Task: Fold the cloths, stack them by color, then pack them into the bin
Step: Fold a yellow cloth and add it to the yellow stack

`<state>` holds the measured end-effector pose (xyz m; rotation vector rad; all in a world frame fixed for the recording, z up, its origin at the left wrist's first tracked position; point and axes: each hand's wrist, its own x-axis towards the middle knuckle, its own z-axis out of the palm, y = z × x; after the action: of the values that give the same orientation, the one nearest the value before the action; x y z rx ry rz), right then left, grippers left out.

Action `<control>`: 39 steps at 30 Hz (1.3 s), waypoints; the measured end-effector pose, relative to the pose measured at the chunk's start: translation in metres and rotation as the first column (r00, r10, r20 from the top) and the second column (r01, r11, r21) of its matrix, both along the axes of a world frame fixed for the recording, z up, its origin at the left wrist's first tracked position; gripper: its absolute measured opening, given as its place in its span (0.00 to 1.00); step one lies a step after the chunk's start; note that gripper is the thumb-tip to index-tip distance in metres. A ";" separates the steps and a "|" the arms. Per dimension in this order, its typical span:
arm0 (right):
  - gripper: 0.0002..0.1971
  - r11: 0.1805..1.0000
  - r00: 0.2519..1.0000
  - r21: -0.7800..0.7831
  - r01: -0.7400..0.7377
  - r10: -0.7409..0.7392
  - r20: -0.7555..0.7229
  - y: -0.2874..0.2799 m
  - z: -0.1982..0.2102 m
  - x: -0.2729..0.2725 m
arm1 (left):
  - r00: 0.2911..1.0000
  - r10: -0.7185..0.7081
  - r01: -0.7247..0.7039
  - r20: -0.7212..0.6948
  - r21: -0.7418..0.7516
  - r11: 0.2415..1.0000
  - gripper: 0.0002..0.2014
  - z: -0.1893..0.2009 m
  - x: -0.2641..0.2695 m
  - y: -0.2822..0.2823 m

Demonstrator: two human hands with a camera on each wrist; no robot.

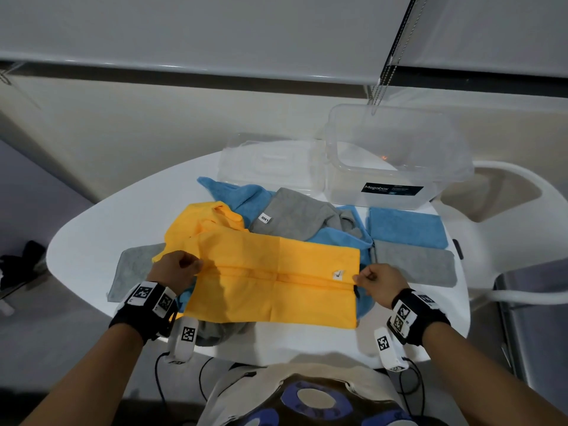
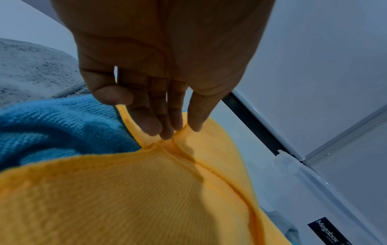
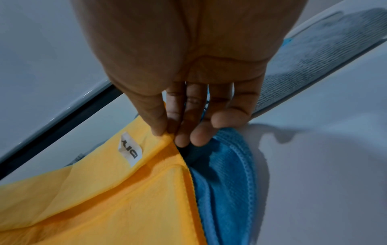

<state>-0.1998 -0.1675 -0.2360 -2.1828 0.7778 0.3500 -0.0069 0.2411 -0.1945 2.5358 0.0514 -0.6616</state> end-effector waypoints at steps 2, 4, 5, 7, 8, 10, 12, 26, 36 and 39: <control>0.13 1.000 1.000 0.011 -0.004 0.004 -0.005 -0.001 -0.001 -0.002 | 1.000 -0.013 0.013 0.016 0.006 1.000 0.05 0.000 0.001 0.002; 0.13 1.000 1.000 0.026 0.000 0.000 0.004 -0.001 -0.001 -0.003 | 0.999 -0.001 0.001 0.034 -0.005 1.000 0.05 0.000 0.000 0.002; 0.13 1.000 1.000 0.028 0.002 -0.002 0.007 -0.001 -0.001 -0.003 | 0.999 0.016 -0.015 0.037 -0.022 1.000 0.08 0.000 -0.001 0.002; 0.14 0.999 1.000 0.032 0.002 -0.002 0.011 0.000 -0.001 -0.003 | 0.999 0.041 -0.040 0.025 -0.046 0.998 0.13 0.001 -0.002 0.000; 0.14 0.999 1.000 0.036 -0.001 0.000 0.011 0.001 -0.001 -0.003 | 0.999 0.029 -0.028 0.018 -0.032 0.999 0.15 0.002 -0.002 -0.002; 0.14 0.999 1.000 0.043 -0.015 0.015 0.005 0.002 0.000 -0.001 | 0.999 -0.033 0.032 0.024 0.030 0.999 0.16 0.001 -0.001 -0.004; 0.14 0.998 1.000 0.056 -0.027 0.027 0.002 0.003 0.000 -0.001 | 0.997 -0.058 0.055 0.054 0.056 0.997 0.13 0.001 0.000 -0.006; 0.13 0.998 1.000 0.065 0.000 0.000 -0.007 -0.004 -0.010 -0.012 | 0.999 -0.041 0.040 0.006 0.071 0.997 0.13 -0.003 0.001 0.017; 0.10 1.000 0.999 0.018 0.013 -0.012 -0.030 -0.002 -0.018 -0.011 | 0.996 -0.069 0.075 -0.063 0.093 0.993 0.16 0.001 -0.014 0.011; 0.12 0.999 0.999 0.036 0.018 -0.016 -0.050 0.006 -0.014 -0.007 | 0.997 -0.013 0.015 -0.078 0.026 1.000 0.18 0.004 -0.016 0.005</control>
<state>-0.2068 -0.1618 -0.2501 -2.1396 0.8104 0.4082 -0.0229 0.2459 -0.1905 2.5366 0.0700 -0.7704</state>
